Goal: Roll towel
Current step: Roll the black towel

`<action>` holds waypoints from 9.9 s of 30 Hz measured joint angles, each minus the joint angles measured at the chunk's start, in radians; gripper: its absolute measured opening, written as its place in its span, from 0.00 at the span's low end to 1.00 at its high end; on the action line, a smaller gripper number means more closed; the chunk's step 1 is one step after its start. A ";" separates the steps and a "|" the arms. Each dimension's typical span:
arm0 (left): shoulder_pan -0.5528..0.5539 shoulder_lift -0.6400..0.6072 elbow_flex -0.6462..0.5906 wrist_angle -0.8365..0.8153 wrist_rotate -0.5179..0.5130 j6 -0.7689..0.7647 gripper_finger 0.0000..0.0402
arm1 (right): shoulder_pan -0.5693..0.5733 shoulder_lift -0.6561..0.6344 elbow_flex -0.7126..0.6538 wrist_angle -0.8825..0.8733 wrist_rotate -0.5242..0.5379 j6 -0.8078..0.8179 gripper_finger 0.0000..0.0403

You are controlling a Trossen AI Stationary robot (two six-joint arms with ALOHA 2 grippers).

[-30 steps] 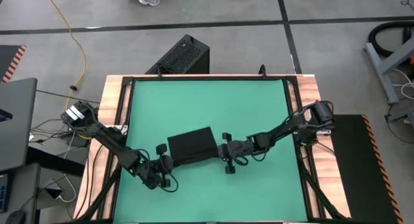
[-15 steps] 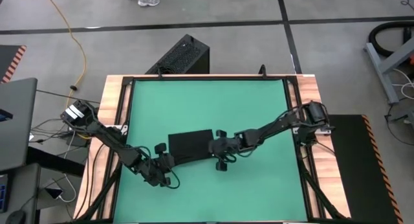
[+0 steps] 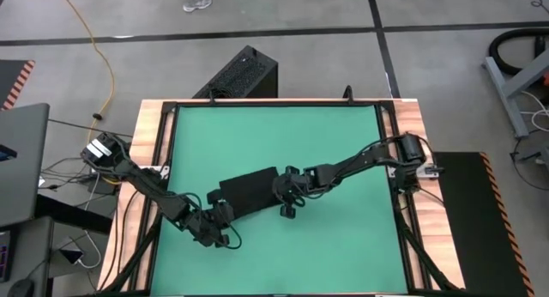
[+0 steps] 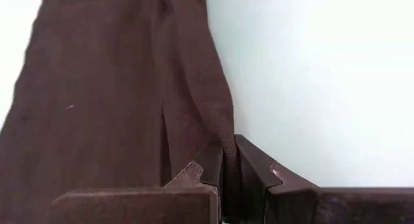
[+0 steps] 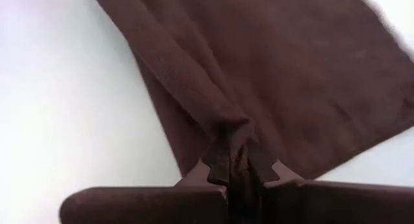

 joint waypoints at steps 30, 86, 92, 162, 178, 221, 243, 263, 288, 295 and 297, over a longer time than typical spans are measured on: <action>-0.066 -0.001 0.281 -0.579 -0.067 -0.148 0.05 | -0.004 0.085 0.008 0.035 -0.020 0.124 0.06; -0.111 0.217 0.213 -0.457 -0.389 0.012 0.00 | -0.003 0.085 0.006 0.042 -0.048 0.121 0.06; -0.110 0.206 0.211 -0.466 -0.402 -0.007 0.00 | -0.003 0.085 0.006 0.042 -0.049 0.121 0.06; -0.100 0.106 0.023 0.054 -0.499 0.246 0.00 | 0.003 0.038 0.005 0.092 0.004 0.008 0.22; -0.065 0.106 -0.124 0.136 -0.399 0.135 0.00 | 0.009 0.039 0.005 0.088 0.005 0.017 0.22; -0.034 0.109 -0.164 0.172 -0.278 0.118 0.00 | 0.025 -0.226 0.005 -0.028 0.062 -0.345 0.46; -0.035 0.110 -0.164 0.131 -0.262 0.089 0.00 | -0.034 0.007 -0.105 0.390 -0.099 -0.392 0.02; -0.098 0.025 -0.053 0.035 -0.369 0.280 0.00 | -0.008 0.115 -0.102 0.397 -0.111 -0.305 0.03; -0.174 -0.021 0.061 -0.190 -0.456 0.067 0.40 | -0.006 0.117 -0.105 0.399 -0.124 -0.281 0.03; -0.152 -0.021 0.061 -0.194 -0.402 -0.051 0.39 | -0.006 0.117 -0.105 0.401 -0.125 -0.269 0.03; -0.147 -0.021 0.061 -0.210 -0.350 -0.022 0.39 | -0.006 0.117 -0.105 0.401 -0.125 -0.263 0.03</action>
